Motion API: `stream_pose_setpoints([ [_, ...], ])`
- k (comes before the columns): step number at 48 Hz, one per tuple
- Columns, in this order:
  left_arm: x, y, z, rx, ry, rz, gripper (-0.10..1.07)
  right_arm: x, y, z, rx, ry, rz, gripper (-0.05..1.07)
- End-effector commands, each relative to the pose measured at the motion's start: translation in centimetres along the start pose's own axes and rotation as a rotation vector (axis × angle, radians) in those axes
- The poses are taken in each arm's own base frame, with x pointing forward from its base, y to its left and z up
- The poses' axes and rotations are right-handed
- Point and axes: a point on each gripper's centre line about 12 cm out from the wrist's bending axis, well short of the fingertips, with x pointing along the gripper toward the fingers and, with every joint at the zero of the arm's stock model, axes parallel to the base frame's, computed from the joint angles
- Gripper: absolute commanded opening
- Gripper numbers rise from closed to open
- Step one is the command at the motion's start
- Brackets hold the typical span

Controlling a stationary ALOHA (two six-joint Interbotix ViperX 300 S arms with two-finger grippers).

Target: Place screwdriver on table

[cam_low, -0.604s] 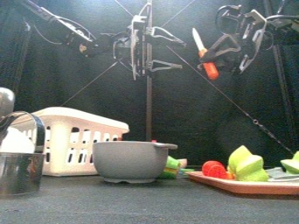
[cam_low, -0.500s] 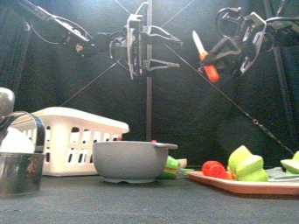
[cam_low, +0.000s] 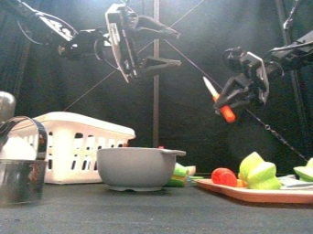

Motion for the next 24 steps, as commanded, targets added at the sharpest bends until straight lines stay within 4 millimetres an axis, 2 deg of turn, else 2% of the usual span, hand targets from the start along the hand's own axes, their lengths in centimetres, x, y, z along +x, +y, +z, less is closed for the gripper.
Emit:
stream_pose_setpoints([
  [1, 0.0, -0.2, 0.6, -0.010, -0.027, -0.002, 0.92, 0.3, -1.4, 0.3, 0.068, 0.005, -0.088, 0.50],
  [11, 0.3, -0.3, 0.3, -0.006, -0.019, -0.007, 0.92, 1.8, -4.0, 0.0, 0.202, 0.059, -0.240, 0.50],
  [24, 0.6, -0.1, 0.0, -0.013, -0.012, -0.003, 0.92, 5.0, -5.3, -1.2, 0.187, 0.156, -0.307, 0.51],
])
